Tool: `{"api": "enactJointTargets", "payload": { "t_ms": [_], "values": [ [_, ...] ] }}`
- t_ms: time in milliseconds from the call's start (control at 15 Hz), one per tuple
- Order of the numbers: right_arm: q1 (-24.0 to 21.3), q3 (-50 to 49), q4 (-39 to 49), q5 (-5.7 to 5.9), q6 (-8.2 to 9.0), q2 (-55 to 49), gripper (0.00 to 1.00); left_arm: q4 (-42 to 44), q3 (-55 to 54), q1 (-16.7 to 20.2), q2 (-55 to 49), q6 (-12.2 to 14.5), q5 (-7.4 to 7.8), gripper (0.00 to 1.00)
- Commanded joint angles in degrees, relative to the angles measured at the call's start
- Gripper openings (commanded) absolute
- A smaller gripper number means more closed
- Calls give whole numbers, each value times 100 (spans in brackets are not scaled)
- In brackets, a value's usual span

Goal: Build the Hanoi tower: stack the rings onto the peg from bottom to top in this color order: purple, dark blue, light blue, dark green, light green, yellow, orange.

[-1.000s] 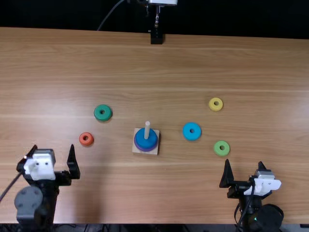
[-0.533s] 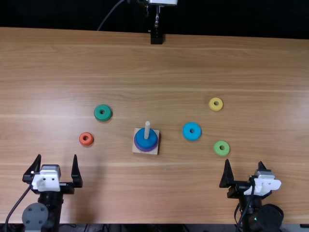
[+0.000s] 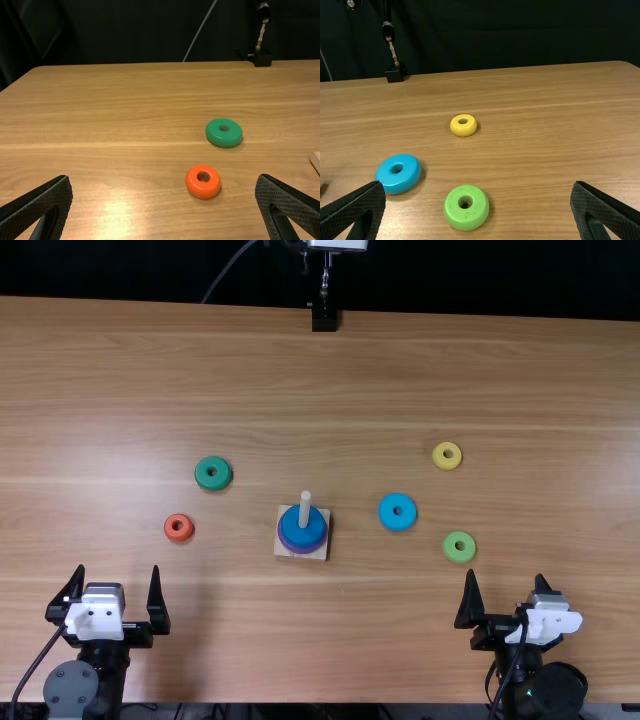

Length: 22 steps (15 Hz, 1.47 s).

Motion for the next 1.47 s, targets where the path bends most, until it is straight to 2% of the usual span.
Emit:
{"api": "enactJointTargets", "payload": {
  "t_ms": [0, 200, 1400],
  "values": [
    [8, -355, -435, -2, -2, -73, 100, -585, -456, 25, -67, 68, 32, 100],
    [8, -346, -435, -2, -2, -73, 100, -1165, -456, 25, -67, 68, 43, 100],
    [8, -337, -435, -2, -2, -73, 100, -1175, -456, 25, -67, 68, 53, 100]
  ]
}}
